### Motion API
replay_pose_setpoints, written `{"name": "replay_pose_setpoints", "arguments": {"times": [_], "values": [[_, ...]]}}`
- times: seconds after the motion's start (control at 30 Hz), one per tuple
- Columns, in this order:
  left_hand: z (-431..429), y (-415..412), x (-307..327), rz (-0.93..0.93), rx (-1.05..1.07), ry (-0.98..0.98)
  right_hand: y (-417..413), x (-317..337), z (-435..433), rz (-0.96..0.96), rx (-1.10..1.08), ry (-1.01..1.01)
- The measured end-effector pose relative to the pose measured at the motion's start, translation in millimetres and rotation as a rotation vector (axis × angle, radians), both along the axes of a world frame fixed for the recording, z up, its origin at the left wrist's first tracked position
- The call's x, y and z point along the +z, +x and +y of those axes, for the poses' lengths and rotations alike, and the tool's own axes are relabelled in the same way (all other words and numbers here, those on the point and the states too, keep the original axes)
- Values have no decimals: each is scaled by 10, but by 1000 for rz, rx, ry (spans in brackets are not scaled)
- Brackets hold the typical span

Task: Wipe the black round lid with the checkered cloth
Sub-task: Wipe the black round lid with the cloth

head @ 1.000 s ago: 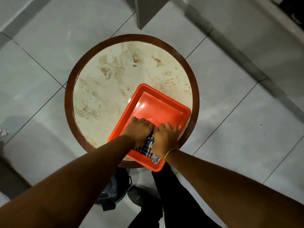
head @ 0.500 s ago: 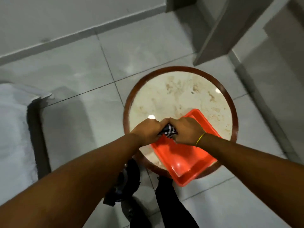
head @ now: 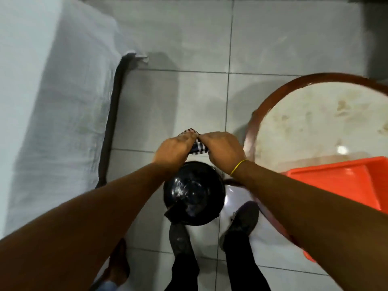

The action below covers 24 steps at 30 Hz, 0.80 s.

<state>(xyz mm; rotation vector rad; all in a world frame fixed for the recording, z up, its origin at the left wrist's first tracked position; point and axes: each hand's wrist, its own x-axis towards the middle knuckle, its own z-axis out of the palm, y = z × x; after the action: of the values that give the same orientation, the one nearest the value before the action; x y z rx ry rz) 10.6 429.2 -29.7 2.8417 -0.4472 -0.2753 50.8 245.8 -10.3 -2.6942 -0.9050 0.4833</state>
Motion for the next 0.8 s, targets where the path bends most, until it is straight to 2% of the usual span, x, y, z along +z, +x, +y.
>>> {"name": "replay_pose_setpoints", "arguments": {"times": [0.07, 0.17, 0.27, 0.37, 0.5, 0.57, 0.67, 0.8], "values": [[193, -432, -580, 44, 36, -12, -340, -566, 191, 39, 46, -14], [218, -1064, -1378, 211, 97, -18, -865, -1418, 259, 123, 132, -54], [98, -1584, -1927, 275, 54, -80, -1359, -1972, 105, 219, 200, -124], [24, -1954, -2208, 367, 143, -73, -1677, -2243, -96, 236, 180, -121], [63, -2218, -2286, 255, 160, -77, -1759, -2297, -178, 179, 204, -130], [95, -2293, -2305, 219, 345, -100, -1712, -2293, -93, 116, 188, -87], [94, -2400, -2386, 255, 864, -149, -1680, -2374, 133, 16, 180, -27], [-8, -2394, -2571, 492, 1586, -568, -1765, -2650, 428, -21, 189, -75]]}}
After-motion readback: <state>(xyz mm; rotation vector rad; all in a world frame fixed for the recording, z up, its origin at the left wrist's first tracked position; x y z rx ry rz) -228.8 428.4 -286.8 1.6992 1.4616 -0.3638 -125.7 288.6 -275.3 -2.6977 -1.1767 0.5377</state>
